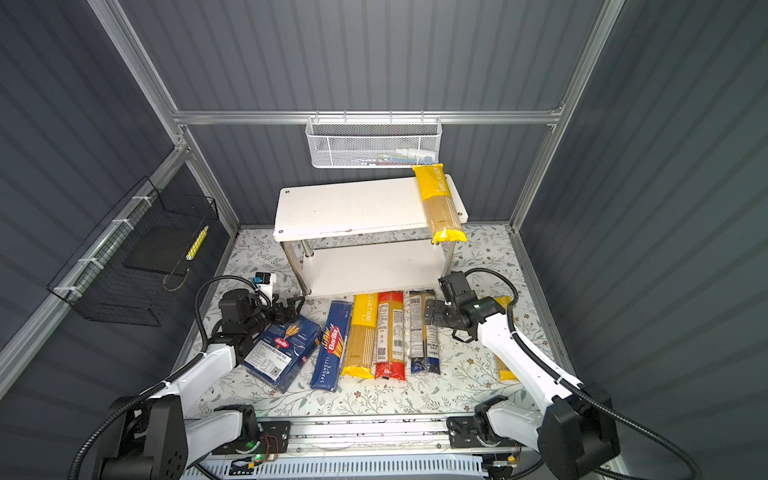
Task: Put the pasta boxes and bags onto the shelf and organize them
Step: 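Withdraw the right gripper from the shelf toward the second yellow bag, then lower the right gripper over the second yellow PASTATIME bag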
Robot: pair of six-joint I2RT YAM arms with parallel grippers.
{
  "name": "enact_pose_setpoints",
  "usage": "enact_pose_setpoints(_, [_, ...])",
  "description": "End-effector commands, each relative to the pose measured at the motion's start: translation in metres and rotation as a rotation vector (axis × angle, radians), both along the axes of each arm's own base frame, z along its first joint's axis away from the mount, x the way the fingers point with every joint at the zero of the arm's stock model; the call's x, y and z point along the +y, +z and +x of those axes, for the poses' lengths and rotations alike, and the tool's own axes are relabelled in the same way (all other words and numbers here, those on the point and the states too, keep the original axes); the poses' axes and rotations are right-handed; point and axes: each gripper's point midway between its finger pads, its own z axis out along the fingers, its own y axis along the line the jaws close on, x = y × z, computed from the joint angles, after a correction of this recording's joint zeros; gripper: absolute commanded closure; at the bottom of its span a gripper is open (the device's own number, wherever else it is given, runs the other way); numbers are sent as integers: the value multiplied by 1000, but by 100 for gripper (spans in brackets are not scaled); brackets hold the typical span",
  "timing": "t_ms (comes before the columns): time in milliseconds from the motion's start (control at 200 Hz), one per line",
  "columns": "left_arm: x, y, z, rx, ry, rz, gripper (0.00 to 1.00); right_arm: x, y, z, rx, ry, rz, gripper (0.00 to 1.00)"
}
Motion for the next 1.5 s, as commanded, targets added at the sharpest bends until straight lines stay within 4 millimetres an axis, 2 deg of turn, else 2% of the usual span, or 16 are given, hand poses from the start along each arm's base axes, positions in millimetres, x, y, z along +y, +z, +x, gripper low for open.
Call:
enact_pose_setpoints(0, [-2, 1, -3, -6, -14, 7, 1, -20, -4, -1, 24, -99, -16, 1])
enact_pose_setpoints(110, [-1, 1, -3, -6, -8, 7, 1, -48, -7, 1, 8, -243, -51, 1])
enact_pose_setpoints(315, [-2, 2, -4, -8, -14, 6, 1, -82, -24, 8, 34, -400, -39, 1])
enact_pose_setpoints(460, [-1, 2, -3, -9, -5, 8, 1, -131, -25, 8, 2, -603, -158, 1])
enact_pose_setpoints(545, [-3, 0, -2, 2, -15, 7, 1, -149, -26, 10, -23, -653, -175, 1])
enact_pose_setpoints(795, [-2, 2, -3, -8, -14, 8, 1, -162, -46, 24, -30, -760, 59, 1])
enact_pose_setpoints(1036, [-2, 0, -2, 1, -14, 6, 1, -194, -49, 21, -4, -816, -43, 1])
enact_pose_setpoints(1261, [-2, 2, -3, -8, -12, 7, 1, -207, -61, 19, 30, -838, -21, 1])
enact_pose_setpoints(1291, [-2, 1, -3, -7, -13, 7, 1, -210, -58, 26, -2, -838, -8, 1])
enact_pose_setpoints(1491, [-3, 0, -3, 0, -15, 6, 1, -213, -54, 35, -43, -788, 17, 1])
